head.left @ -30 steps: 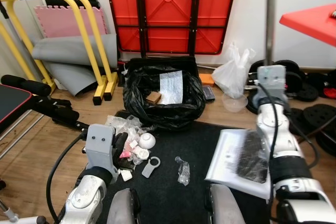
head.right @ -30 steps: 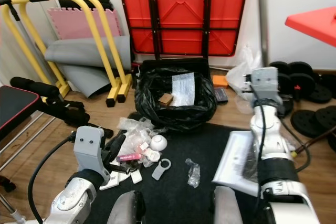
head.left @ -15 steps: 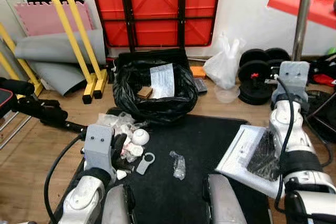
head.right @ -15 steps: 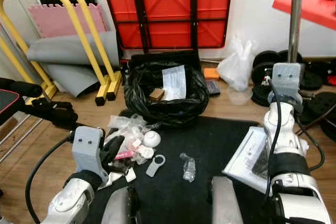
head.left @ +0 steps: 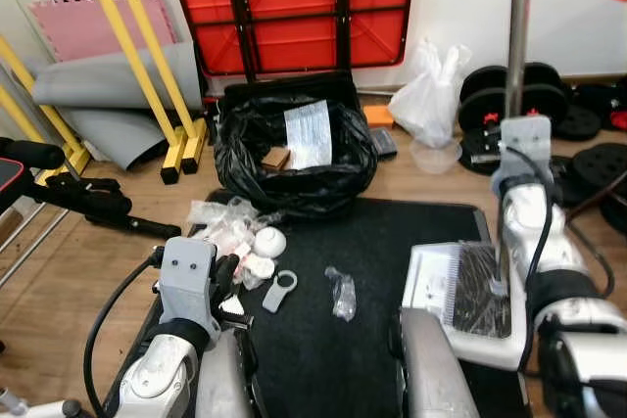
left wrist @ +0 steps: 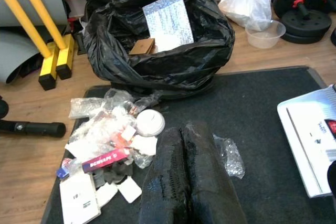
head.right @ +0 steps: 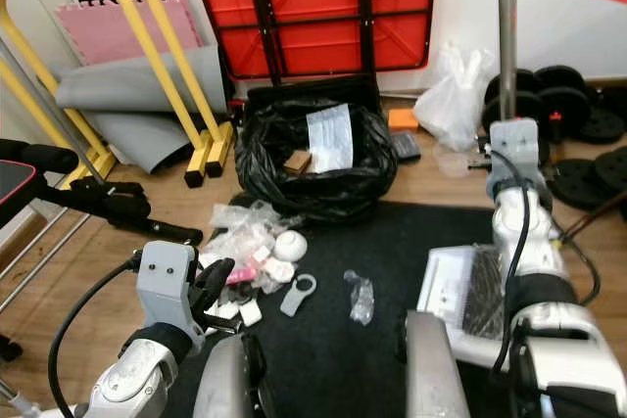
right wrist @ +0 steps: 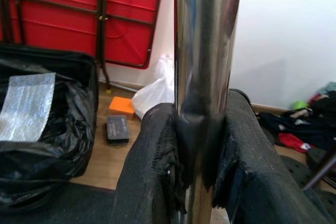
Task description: Sweep floor
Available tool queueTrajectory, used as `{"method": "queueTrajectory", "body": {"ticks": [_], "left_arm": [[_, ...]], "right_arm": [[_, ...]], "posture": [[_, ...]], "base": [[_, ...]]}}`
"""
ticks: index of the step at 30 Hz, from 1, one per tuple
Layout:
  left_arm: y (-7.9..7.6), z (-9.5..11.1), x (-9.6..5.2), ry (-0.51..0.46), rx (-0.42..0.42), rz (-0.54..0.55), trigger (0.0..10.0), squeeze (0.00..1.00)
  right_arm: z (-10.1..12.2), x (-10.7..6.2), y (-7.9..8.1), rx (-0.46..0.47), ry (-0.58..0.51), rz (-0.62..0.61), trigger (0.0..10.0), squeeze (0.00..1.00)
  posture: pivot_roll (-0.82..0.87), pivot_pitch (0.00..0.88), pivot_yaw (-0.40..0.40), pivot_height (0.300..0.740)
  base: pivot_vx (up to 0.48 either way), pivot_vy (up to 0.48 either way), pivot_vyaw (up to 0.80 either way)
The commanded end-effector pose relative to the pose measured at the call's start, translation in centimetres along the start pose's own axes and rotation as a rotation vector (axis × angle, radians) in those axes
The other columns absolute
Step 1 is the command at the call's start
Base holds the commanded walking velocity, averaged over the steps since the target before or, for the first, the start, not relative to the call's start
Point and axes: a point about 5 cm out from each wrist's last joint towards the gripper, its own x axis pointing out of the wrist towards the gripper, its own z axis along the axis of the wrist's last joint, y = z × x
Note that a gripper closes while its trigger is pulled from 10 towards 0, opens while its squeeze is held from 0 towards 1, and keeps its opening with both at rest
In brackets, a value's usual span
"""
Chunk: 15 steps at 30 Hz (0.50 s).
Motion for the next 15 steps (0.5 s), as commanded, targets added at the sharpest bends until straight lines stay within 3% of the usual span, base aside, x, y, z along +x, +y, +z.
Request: {"method": "queueTrajectory", "body": {"ticks": [1,7,15], "left_arm": [[0.1,-0.1,-0.4,0.020,-0.001,-0.025,10.0,0.00],[0.2,0.1,-0.8,0.028,0.004,-0.029,10.0,0.00],[0.3,0.3,-1.2,0.036,0.011,-0.031,10.0,0.00]], "right_arm": [[1.9,0.6,-0.4,0.014,-0.092,0.024,10.0,0.00],[2.0,0.6,0.9,0.097,-0.110,0.118,10.0,0.00],[2.4,0.8,0.9,0.122,-0.136,0.123,10.0,0.00]], "posture": [[0.05,0.111,0.076,0.425],[0.06,0.125,0.085,0.405],[0.08,0.137,0.092,0.385]], "base": [[0.000,0.000,0.00],[0.000,0.000,0.00],[0.000,0.000,0.00]]}}
